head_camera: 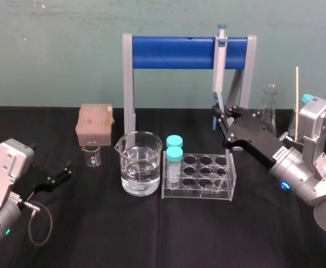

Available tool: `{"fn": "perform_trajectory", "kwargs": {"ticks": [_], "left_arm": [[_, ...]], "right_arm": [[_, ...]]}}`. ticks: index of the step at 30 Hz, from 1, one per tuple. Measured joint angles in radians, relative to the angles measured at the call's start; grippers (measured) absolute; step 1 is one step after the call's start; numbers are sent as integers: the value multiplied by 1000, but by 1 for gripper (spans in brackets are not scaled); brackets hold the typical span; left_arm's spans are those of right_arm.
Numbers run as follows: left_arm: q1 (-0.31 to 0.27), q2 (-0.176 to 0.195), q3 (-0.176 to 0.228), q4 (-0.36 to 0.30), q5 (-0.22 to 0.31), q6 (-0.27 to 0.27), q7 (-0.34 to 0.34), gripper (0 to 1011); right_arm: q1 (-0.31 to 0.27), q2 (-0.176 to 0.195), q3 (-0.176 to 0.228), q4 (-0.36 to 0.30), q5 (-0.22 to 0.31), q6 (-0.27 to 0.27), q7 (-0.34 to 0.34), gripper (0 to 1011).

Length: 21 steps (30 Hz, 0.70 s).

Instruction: Pick up the stirring rod with one hand, then place it down.

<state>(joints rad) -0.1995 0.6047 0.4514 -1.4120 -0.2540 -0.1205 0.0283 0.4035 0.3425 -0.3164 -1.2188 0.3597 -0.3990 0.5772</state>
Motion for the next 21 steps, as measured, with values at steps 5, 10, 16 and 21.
{"fn": "perform_trajectory", "kwargs": {"ticks": [5,10,16,21], "left_arm": [[0,0,0,0,0,0,0,1000],[0,0,0,0,0,0,0,1000],[0,0,0,0,0,0,0,1000],[0,0,0,0,0,0,0,1000]], "right_arm": [[4,-3,2,8,0,-2,8,72],[12,-6,3,28,-1,-10,17,72],[32,-15,-2,70,1,-21,40,72],[51,-24,-7,110,17,-24,64,72]]}}
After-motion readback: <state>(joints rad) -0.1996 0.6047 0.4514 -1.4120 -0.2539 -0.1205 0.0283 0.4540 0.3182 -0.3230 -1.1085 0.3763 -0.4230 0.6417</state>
